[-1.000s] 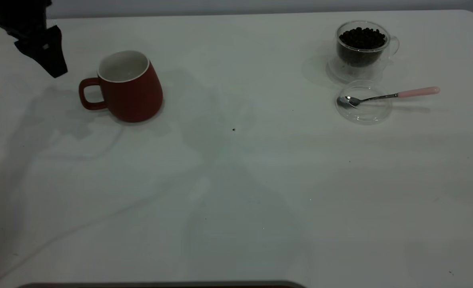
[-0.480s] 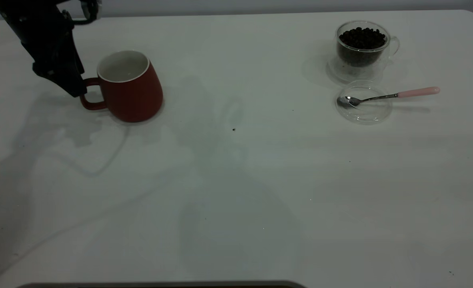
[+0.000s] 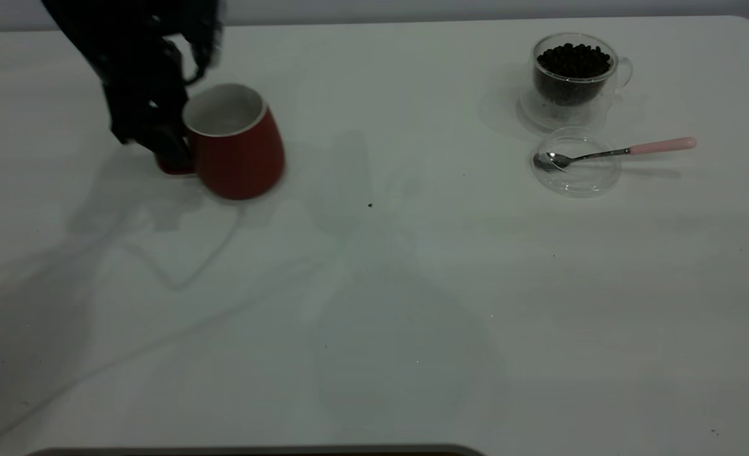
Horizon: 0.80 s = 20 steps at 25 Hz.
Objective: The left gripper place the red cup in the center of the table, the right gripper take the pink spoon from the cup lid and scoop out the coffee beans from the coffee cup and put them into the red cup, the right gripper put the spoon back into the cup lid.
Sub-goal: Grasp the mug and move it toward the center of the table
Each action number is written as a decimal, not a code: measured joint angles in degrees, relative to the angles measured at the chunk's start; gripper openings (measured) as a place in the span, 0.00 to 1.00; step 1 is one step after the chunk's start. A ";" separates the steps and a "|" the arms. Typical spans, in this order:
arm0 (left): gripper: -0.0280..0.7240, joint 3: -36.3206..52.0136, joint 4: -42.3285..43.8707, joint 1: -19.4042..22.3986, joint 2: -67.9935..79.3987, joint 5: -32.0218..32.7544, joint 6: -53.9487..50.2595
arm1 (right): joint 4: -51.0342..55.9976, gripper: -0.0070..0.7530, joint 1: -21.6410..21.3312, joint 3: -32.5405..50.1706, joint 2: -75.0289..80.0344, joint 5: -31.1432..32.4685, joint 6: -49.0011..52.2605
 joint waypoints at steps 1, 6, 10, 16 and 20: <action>0.82 -0.14 0.00 -0.74 0.35 -0.45 0.13 | 0.00 0.72 0.00 0.00 0.00 0.00 0.00; 0.82 -1.73 -4.07 -4.19 1.49 -2.06 -0.05 | 0.00 0.72 0.00 0.00 0.00 0.00 0.00; 0.82 -4.33 -9.21 -7.11 1.74 -3.22 -0.13 | 0.00 0.72 0.00 0.00 0.00 0.00 0.00; 0.82 -5.61 -10.01 -9.24 2.39 -2.34 -1.02 | 0.00 0.72 0.00 0.00 0.00 0.00 0.00; 0.82 -5.89 -4.97 -8.70 0.73 2.58 -7.75 | 0.00 0.72 0.00 0.00 0.00 0.00 0.00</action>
